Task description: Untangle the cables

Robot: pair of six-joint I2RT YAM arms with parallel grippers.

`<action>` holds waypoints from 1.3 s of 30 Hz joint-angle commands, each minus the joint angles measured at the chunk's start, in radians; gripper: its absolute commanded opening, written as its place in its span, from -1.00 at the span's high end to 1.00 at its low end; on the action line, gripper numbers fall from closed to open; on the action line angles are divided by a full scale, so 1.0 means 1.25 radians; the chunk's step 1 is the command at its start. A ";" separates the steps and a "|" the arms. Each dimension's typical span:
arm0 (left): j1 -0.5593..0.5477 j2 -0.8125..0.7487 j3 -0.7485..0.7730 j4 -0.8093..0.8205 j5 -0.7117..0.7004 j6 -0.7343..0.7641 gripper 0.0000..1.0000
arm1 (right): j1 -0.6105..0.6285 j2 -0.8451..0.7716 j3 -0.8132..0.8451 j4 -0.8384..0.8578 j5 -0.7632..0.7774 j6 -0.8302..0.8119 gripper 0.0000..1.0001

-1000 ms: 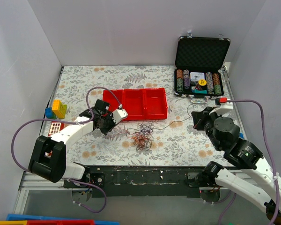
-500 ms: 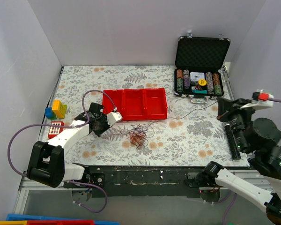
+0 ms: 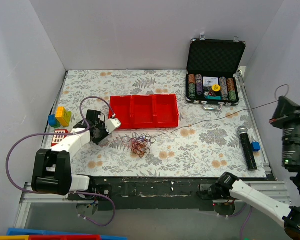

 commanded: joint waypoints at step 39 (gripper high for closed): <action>-0.311 0.155 0.347 -0.076 0.264 -0.316 -0.47 | 0.014 0.283 -0.429 -0.244 -0.312 0.577 0.91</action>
